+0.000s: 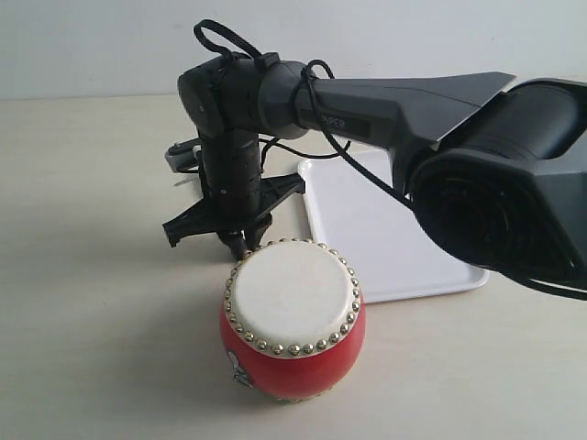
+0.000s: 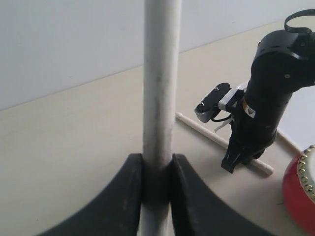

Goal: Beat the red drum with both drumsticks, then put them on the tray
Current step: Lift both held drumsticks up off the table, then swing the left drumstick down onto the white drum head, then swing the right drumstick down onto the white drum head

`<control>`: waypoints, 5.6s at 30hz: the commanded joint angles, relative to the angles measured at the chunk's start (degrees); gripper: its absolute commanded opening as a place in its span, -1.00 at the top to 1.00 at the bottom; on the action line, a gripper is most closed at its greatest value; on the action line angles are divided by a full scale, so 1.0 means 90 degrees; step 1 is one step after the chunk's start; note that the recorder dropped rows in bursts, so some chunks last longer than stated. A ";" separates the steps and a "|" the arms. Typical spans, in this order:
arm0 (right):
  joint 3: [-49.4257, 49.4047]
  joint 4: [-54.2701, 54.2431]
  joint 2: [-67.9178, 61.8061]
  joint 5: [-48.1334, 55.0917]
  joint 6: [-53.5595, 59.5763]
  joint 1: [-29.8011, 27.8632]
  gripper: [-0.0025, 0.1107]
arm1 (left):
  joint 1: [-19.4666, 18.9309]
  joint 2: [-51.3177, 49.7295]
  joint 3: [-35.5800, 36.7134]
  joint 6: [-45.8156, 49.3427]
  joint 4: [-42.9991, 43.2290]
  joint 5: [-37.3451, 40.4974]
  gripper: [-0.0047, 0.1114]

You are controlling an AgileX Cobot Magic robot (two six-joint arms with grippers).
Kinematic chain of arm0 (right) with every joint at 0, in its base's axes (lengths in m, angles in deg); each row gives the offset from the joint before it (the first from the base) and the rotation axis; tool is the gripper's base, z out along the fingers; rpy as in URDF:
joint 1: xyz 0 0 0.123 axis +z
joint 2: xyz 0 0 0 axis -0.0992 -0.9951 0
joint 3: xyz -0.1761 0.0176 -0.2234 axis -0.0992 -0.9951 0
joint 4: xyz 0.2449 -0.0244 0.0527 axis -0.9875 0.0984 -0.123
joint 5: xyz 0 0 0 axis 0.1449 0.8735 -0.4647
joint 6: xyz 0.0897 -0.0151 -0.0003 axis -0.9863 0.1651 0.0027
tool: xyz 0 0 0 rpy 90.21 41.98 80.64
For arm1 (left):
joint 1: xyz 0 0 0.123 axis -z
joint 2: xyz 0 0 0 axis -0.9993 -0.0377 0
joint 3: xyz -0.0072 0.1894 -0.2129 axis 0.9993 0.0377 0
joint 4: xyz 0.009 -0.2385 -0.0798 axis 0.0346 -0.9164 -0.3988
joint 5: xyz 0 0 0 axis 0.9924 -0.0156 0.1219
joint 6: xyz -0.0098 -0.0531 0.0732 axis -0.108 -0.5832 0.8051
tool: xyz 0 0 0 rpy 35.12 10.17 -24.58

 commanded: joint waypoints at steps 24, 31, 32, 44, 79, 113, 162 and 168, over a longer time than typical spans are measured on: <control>-0.0032 0.1069 0.2167 -0.0026 0.0475 -0.0020 0.96 | 0.0087 -0.0351 0.0012 -0.0058 0.0179 0.0610 0.92; -0.1802 0.0632 0.4427 -0.0026 0.0846 -0.0278 0.96 | 0.0496 -0.1017 -0.0197 0.0069 0.0221 0.2096 0.92; -0.2477 0.0680 0.5023 -0.0026 0.0855 -0.0278 0.96 | 0.0562 -0.0980 -0.0224 0.0120 0.0221 0.2342 0.92; -0.8723 -0.0795 0.9941 -0.0026 0.1238 -0.0267 0.96 | 0.0905 -0.1510 0.0576 0.0681 -0.1182 0.2722 0.92; -0.8251 -0.1000 0.7902 -0.0026 0.2865 -0.0267 0.96 | 0.1731 -0.1988 0.0386 0.0678 0.0083 0.2558 0.92; -0.8145 -0.1140 0.7884 -0.0026 0.2673 -0.0267 0.96 | 0.2976 -0.1519 -0.0437 0.0157 0.0570 0.3398 0.92; -0.7495 -0.1436 0.8002 -0.0026 0.2541 -0.0267 0.96 | 0.2976 -0.1636 -0.0978 0.0190 0.0649 0.3398 0.92; -0.7165 -0.1461 0.9584 -0.0026 0.2014 -0.0267 0.96 | 0.2976 -0.3209 -0.0978 0.0752 0.0286 0.3202 0.92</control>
